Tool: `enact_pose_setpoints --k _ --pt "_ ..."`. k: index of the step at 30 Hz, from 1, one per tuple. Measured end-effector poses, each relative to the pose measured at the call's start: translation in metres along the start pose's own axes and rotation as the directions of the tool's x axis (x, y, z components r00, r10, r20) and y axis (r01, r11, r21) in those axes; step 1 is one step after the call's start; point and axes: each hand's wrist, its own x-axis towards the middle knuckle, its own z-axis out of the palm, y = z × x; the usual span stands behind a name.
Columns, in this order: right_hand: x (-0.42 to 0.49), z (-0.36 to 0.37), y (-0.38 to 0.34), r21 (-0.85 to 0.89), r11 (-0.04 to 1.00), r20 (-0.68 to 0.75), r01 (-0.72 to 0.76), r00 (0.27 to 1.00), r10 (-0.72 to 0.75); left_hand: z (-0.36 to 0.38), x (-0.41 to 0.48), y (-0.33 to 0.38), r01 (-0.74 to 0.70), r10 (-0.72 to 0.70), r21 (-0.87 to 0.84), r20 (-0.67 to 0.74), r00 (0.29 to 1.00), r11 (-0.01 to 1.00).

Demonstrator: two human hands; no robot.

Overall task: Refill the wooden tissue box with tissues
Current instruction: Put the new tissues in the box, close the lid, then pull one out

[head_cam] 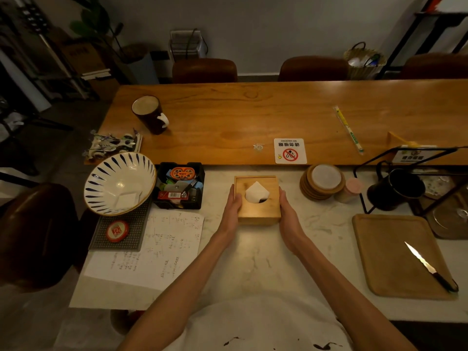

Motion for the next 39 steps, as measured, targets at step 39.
enact_pose_setpoints --k 39 --pt "0.065 0.006 -0.030 -0.277 0.955 -0.155 -0.105 0.986 0.064 -0.015 0.057 0.040 0.082 -0.115 0.345 0.075 0.991 0.935"
